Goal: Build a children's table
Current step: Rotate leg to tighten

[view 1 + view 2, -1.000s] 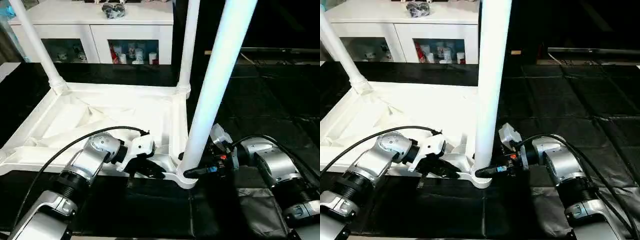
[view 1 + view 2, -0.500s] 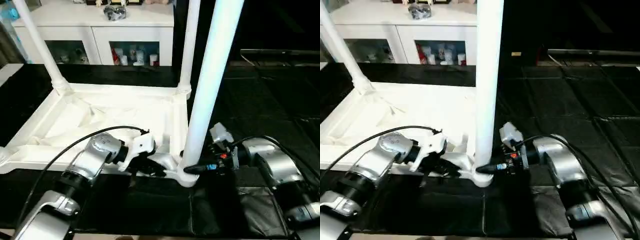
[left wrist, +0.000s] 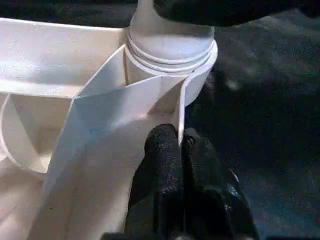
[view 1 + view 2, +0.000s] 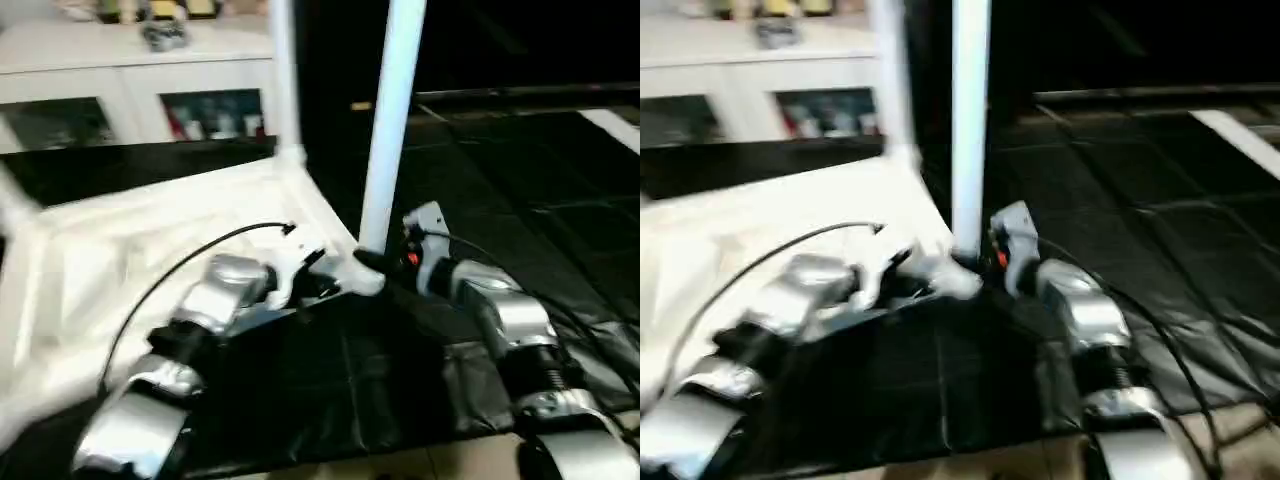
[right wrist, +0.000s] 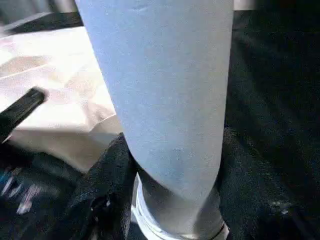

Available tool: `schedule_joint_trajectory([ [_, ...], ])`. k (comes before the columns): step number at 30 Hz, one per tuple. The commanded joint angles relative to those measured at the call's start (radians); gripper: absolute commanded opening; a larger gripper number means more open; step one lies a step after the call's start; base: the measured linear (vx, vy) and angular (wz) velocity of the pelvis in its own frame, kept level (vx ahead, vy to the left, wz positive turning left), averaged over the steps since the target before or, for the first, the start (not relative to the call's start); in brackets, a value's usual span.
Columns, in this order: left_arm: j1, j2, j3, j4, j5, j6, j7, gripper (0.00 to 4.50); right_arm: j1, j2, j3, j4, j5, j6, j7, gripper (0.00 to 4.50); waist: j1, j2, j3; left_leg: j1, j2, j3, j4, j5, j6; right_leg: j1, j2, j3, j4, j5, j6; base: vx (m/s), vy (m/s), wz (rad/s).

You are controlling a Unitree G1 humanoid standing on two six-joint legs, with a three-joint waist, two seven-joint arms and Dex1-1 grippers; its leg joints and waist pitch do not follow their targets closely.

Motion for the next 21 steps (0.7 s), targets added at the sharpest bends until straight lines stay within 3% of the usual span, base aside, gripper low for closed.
schedule_joint_trajectory([
  [1, -0.042, -0.068, 0.014, -0.029, -0.05, -0.022, 0.02, 0.0, -0.009, 0.1, 0.062, 0.043, 0.027, 0.053, 0.026, 1.99, 0.007, -0.007, -0.059, -0.007, -0.006, 0.003, -0.079, -0.405, 0.043, 0.052, -0.029, 0.015, -0.084, -0.513, -0.127, 0.0, 0.0, 0.0],
  [2, -0.042, -0.068, 0.014, -0.029, -0.05, -0.022, 0.02, 0.0, -0.009, 0.101, 0.062, 0.044, 0.027, 0.051, 0.027, 1.99, 0.007, -0.007, -0.061, -0.007, -0.005, 0.004, -0.079, -0.397, 0.047, 0.053, -0.03, 0.016, -0.082, -0.503, -0.133, 0.0, 0.0, 0.0],
  [3, -0.039, -0.064, 0.01, -0.032, -0.046, -0.025, 0.013, 0.0, -0.009, 0.102, 0.061, 0.049, 0.025, 0.035, 0.032, 2.34, 0.009, -0.007, -0.062, -0.007, -0.004, 0.007, -0.079, -0.38, 0.054, 0.053, -0.029, 0.021, -0.079, -0.475, -0.147, 0.0, 0.0, 0.0],
  [6, -0.036, -0.054, 0.005, -0.025, -0.032, -0.037, 0.001, 0.0, -0.01, 0.104, 0.051, 0.062, 0.02, 0.016, 0.024, 2.71, 0.014, -0.01, -0.063, -0.009, -0.002, 0.013, -0.078, -0.341, 0.066, 0.053, -0.029, 0.028, -0.071, -0.427, -0.173, 0.0, 0.0, 0.0],
  [8, -0.031, -0.042, 0.003, -0.022, -0.027, -0.045, -0.007, 0.0, -0.001, 0.098, 0.058, 0.056, 0.011, 0.008, 0.033, 2.78, 0.02, -0.006, -0.065, -0.008, 0.0, 0.013, -0.078, -0.313, 0.069, 0.056, -0.03, 0.031, -0.067, -0.39, -0.189, 0.0, 0.0, 0.0],
  [11, -0.017, -0.016, -0.004, -0.032, -0.023, -0.053, -0.029, 0.0, 0.023, 0.08, 0.062, 0.026, 0.016, -0.001, 0.063, 3.13, 0.026, -0.008, -0.065, -0.007, 0.001, 0.017, -0.079, -0.291, 0.074, 0.057, -0.03, 0.033, -0.063, -0.37, -0.198, 0.0, 0.0, 0.0],
  [14, 0.0, 0.017, -0.012, -0.049, -0.02, -0.071, -0.071, 0.0, 0.05, 0.048, 0.057, -0.014, 0.036, -0.005, 0.13, 3.48, 0.034, -0.01, -0.068, -0.009, 0.001, 0.017, -0.08, -0.266, 0.079, 0.064, -0.03, 0.035, -0.061, -0.358, -0.19, 0.0, 0.0, 0.0],
  [21, 0.045, 0.104, -0.048, -0.096, -0.027, -0.129, -0.252, 0.0, 0.119, -0.081, 0.072, -0.123, 0.083, -0.017, 0.369, 4.02, 0.057, -0.005, -0.073, -0.009, 0.006, 0.022, -0.072, -0.18, 0.108, 0.065, -0.027, 0.041, -0.04, -0.221, -0.248, 0.0, 0.0, 0.0],
])
